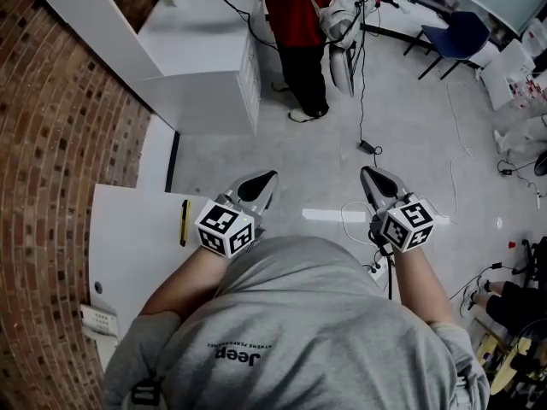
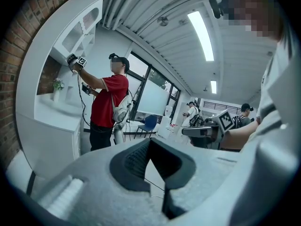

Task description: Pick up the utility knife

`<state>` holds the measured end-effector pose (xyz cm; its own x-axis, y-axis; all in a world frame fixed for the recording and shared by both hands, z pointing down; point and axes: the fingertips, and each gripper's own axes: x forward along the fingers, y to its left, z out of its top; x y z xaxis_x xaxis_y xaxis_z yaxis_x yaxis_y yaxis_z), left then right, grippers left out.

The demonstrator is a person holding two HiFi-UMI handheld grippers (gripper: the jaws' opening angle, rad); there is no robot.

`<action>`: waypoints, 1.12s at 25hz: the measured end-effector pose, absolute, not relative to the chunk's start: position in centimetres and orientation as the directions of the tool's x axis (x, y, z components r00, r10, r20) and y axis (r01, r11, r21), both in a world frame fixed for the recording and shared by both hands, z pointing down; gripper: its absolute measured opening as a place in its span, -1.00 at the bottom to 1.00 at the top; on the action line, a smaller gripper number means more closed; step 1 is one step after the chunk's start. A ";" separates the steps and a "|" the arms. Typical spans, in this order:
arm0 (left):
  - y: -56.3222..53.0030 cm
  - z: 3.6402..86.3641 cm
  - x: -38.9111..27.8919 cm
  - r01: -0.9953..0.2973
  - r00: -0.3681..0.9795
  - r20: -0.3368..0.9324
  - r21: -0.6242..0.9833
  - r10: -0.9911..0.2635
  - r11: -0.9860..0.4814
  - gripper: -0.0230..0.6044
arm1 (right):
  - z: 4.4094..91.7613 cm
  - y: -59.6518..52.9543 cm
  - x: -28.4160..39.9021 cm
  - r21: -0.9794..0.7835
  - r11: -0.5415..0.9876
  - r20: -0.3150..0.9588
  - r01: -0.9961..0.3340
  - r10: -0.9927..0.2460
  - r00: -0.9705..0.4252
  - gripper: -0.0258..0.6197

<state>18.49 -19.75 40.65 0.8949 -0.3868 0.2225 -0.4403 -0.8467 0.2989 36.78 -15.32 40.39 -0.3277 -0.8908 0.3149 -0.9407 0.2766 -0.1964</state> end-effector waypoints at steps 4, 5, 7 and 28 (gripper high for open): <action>-19.6 40.5 18.7 -0.443 0.894 0.219 0.305 -0.390 -0.843 -0.93 | 40.0 -15.2 36.7 -0.198 0.294 0.302 -0.935 -0.889 -0.343 -0.89; -19.5 40.5 18.7 -0.442 0.895 0.218 0.306 -0.390 -0.843 -0.93 | 39.9 -15.1 36.6 -0.197 0.305 0.293 -0.932 -0.888 -0.353 -0.89; -19.4 40.5 18.9 -0.441 0.895 0.216 0.306 -0.389 -0.844 -0.93 | 39.6 -15.0 36.3 -0.197 0.342 0.284 -0.919 -0.877 -0.387 -0.48; -18.3 41.4 6.2 -0.730 0.679 0.223 0.304 -0.700 -0.612 -0.93 | 40.2 -21.6 22.9 0.096 0.852 0.483 -0.514 -0.492 -0.725 -0.25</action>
